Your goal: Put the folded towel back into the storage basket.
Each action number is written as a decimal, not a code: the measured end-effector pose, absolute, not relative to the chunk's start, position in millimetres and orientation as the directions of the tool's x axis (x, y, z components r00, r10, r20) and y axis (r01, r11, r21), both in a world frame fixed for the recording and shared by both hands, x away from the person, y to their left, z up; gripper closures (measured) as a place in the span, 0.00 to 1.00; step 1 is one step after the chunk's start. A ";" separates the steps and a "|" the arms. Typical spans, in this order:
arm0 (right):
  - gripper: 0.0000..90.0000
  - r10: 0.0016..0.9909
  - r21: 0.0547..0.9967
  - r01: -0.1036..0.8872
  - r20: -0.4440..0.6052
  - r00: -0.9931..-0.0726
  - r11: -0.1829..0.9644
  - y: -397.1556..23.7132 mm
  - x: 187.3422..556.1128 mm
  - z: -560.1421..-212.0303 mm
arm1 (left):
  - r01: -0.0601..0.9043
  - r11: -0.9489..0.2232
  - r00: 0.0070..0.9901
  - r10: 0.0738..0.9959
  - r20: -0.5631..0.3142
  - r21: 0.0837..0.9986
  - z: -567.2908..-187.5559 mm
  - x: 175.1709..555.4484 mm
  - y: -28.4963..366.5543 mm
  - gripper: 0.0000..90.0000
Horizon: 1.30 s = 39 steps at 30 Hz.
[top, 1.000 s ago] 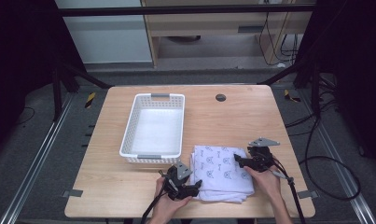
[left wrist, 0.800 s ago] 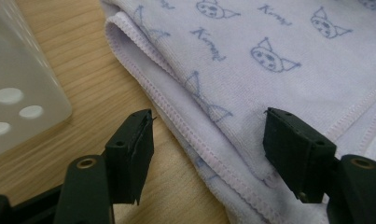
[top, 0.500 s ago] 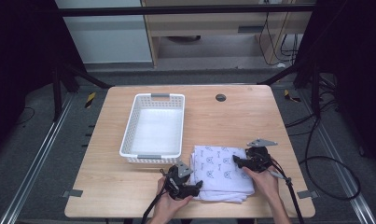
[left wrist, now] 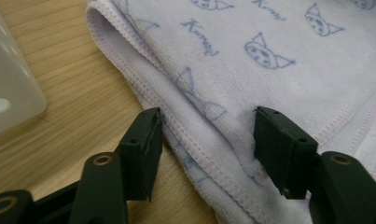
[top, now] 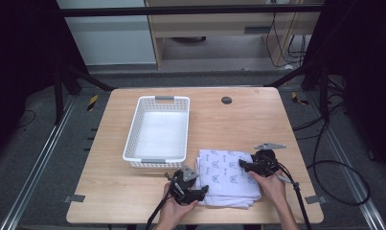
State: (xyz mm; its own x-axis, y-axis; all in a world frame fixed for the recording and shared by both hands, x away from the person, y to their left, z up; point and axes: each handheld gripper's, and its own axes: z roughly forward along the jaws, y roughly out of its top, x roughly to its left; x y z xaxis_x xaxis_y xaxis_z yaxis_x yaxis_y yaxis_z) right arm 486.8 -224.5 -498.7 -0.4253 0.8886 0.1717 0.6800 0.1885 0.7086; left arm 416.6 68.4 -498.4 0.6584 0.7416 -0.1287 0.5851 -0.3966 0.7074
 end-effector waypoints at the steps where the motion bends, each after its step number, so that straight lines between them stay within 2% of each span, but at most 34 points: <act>1: 0.48 0.888 0.707 0.684 0.179 -0.423 0.183 -224.6 486.9 -498.8 | 0.585 -0.396 0.659 0.740 -0.131 0.708 -498.3 416.5 68.3 0.49; 16: 0.60 0.875 0.694 0.701 0.227 -0.427 0.162 -225.4 487.9 -498.1 | 0.577 -0.409 0.678 0.723 -0.135 0.707 -496.3 413.5 65.4 0.67; 30: 0.77 0.878 0.702 0.688 0.198 -0.436 0.183 -218.8 485.5 -493.6 | 0.559 -0.423 0.684 0.722 -0.108 0.713 -494.0 409.6 61.4 0.80; 39: 0.80 0.878 0.709 0.678 0.184 -0.442 0.193 -218.2 484.3 -488.1 | 0.573 -0.392 0.675 0.724 -0.143 0.720 -492.2 410.1 63.7 0.84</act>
